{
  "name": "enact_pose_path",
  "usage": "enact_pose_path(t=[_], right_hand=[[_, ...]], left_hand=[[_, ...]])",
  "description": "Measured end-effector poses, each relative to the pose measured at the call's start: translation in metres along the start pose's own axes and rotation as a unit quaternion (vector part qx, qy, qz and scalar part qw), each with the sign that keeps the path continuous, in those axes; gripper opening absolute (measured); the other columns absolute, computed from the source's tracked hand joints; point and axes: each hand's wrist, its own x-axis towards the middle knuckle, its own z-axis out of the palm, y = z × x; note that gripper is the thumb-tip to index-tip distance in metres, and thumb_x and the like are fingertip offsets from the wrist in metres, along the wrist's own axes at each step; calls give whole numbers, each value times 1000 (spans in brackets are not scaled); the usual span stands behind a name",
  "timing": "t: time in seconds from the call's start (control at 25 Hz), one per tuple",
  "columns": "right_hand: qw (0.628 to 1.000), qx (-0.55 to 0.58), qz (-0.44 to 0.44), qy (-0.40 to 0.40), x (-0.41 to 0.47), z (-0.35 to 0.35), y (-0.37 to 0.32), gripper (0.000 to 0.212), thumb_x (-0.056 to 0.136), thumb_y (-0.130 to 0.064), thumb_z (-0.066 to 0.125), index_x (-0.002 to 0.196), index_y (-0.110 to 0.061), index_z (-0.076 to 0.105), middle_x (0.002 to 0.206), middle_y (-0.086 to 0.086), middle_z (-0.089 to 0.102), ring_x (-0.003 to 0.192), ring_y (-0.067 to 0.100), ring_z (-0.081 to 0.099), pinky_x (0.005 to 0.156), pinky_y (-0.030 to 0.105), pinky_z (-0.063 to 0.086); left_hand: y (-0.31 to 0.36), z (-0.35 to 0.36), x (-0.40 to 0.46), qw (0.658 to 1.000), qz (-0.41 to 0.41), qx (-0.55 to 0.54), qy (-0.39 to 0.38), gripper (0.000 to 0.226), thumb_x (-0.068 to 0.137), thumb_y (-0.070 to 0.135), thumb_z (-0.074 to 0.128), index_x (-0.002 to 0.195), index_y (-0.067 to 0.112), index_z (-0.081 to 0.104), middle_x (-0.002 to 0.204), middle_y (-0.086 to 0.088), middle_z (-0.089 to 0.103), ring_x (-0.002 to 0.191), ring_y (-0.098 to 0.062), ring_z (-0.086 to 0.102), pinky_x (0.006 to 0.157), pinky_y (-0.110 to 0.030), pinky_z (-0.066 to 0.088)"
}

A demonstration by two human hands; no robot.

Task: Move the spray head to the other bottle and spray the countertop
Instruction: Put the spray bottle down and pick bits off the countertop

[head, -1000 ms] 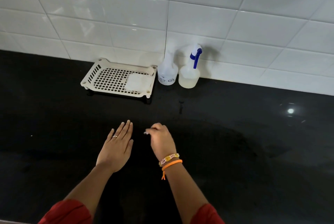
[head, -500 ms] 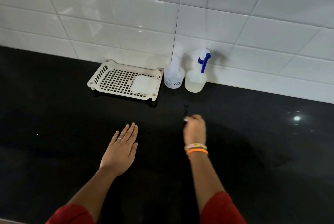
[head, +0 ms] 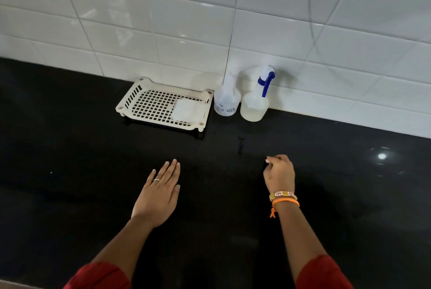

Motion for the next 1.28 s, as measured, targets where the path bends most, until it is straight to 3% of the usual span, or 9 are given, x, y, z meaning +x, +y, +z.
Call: enact_pose_path(t=[0.12, 0.24, 0.36, 0.52, 0.68, 0.84, 1.04, 1.16, 1.28], right_hand=[[998, 29, -63, -5, -24, 31, -57, 23, 84, -10, 59, 103, -2, 70, 107, 16, 60, 93, 33, 57, 80, 33, 47], [962, 28, -237, -130, -65, 61, -114, 27, 86, -2, 55, 109, -7, 69, 110, 11, 60, 98, 26, 56, 84, 31, 48], [940, 16, -307, -150, -52, 56, -92, 32, 78, 7, 58, 102, -9, 72, 103, 9, 65, 92, 26, 61, 81, 29, 49], [993, -13, -95, 66, -8, -8, 45, 31, 72, 9, 49, 90, 3, 73, 90, 26, 66, 80, 43, 64, 77, 39, 51], [980, -19, 162, 116, 3, -30, 68, 26, 79, 13, 52, 99, 11, 69, 102, 36, 59, 89, 49, 59, 82, 48, 49], [997, 75, -32, 15, 9, 52, -59, 29, 75, 4, 50, 92, 1, 73, 99, 26, 62, 88, 42, 61, 80, 37, 48], [941, 32, -280, -188, -41, 79, -155, 29, 85, 4, 47, 106, -1, 67, 108, 16, 59, 99, 31, 53, 81, 38, 51], [987, 24, -154, -36, 5, 44, -47, 32, 72, 7, 47, 92, 2, 72, 92, 24, 65, 87, 39, 62, 80, 38, 50], [995, 15, 92, 46, 29, -25, 62, 28, 81, -6, 44, 89, 6, 68, 93, 27, 60, 91, 43, 60, 84, 44, 46]], left_hand=[[-1, -1, 0, 1000, 1, 3, 0, 70, 79, 49, -14, 144, 23, -14, 153, 9, -18, 141, -6, -17, 116, -31, -8], [-2, -1, 1, 1000, 6, -1, -10, 69, 79, 50, -13, 143, 24, -15, 152, 10, -19, 141, -6, -17, 116, -30, -8], [-2, 0, 1, 1000, 6, 1, -4, 68, 80, 50, -13, 143, 24, -15, 152, 10, -18, 141, -5, -16, 116, -31, -7], [0, 1, 0, 1000, -3, -1, -2, 70, 78, 50, -14, 143, 24, -15, 152, 10, -19, 141, -6, -17, 116, -31, -8], [0, 1, 0, 1000, -3, -7, 2, 68, 81, 50, -12, 144, 23, -13, 153, 9, -16, 141, -6, -16, 115, -31, -8], [-2, 1, 0, 1000, 1, -2, 0, 68, 81, 49, -13, 144, 23, -14, 153, 10, -19, 141, -6, -18, 116, -31, -9], [0, -1, 0, 1000, 1, 0, -2, 68, 81, 48, -12, 144, 24, -13, 152, 10, -17, 140, -6, -19, 114, -29, -11], [1, -2, -1, 1000, -1, 5, -3, 69, 80, 49, -14, 144, 23, -15, 152, 10, -19, 141, -6, -18, 114, -29, -11], [2, -2, 0, 1000, -8, 5, 0, 70, 79, 49, -15, 144, 23, -16, 152, 10, -21, 140, -7, -19, 115, -30, -11]])
